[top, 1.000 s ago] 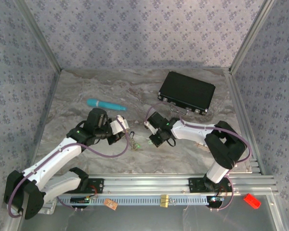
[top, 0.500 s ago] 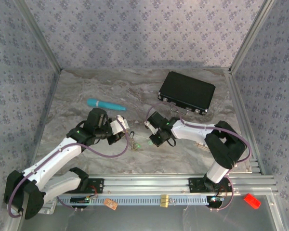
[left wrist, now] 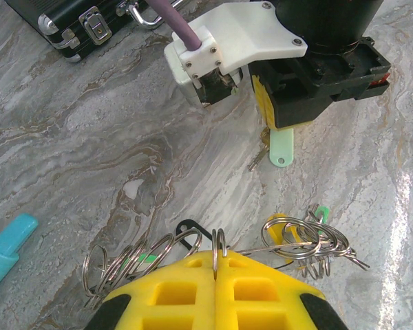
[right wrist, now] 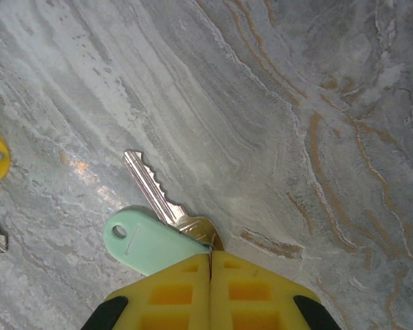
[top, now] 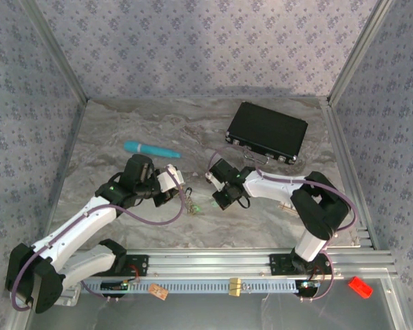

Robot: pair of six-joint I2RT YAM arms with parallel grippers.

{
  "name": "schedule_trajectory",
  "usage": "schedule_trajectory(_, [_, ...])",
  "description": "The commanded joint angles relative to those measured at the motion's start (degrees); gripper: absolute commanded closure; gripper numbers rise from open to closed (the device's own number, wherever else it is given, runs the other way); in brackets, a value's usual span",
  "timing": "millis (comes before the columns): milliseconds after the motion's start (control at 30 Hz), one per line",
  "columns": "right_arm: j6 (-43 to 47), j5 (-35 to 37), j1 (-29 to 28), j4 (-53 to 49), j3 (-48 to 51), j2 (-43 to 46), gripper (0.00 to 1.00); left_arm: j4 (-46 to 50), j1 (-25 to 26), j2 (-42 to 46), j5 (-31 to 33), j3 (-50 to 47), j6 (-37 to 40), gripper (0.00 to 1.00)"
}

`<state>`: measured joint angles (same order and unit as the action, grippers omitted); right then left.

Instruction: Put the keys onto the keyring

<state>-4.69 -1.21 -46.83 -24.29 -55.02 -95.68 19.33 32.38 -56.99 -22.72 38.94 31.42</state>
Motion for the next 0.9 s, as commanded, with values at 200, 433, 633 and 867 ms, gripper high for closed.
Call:
schedule_trajectory(200, [10.65,-6.15,-2.36,12.16,6.7,17.31,1.0,-1.58,0.59,2.04,-1.65,0.35,-4.63,1.0])
schedule_trajectory(433, [17.73,-19.14,0.62,25.16,13.52,25.45,1.0,0.35,0.8,5.3,-4.11,-0.28,-7.52,1.0])
schedule_trajectory(633, [12.62,-29.62,2.86,25.37,10.74,24.6,1.0,-0.08,0.85,6.72,-6.05,-1.31,-9.57,1.0])
schedule_trajectory(867, [10.99,-34.86,2.15,23.51,6.55,22.36,1.0,-2.15,0.89,7.42,-7.87,-2.82,-10.08,1.0])
